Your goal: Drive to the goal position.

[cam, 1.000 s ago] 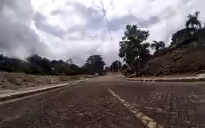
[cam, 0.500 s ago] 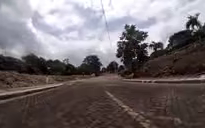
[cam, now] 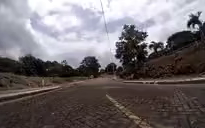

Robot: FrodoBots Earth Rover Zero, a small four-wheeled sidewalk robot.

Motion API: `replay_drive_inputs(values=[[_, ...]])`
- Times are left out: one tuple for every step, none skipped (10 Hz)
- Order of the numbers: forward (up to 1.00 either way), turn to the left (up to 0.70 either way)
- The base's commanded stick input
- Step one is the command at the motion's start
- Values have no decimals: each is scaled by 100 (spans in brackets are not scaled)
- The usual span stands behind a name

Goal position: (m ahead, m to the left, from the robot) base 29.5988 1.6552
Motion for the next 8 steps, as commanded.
replay_drive_inputs(values=[[85,-7],[85,-22],[85,0],[85,0],[85,0],[85,0],[85,0],[85,0]])
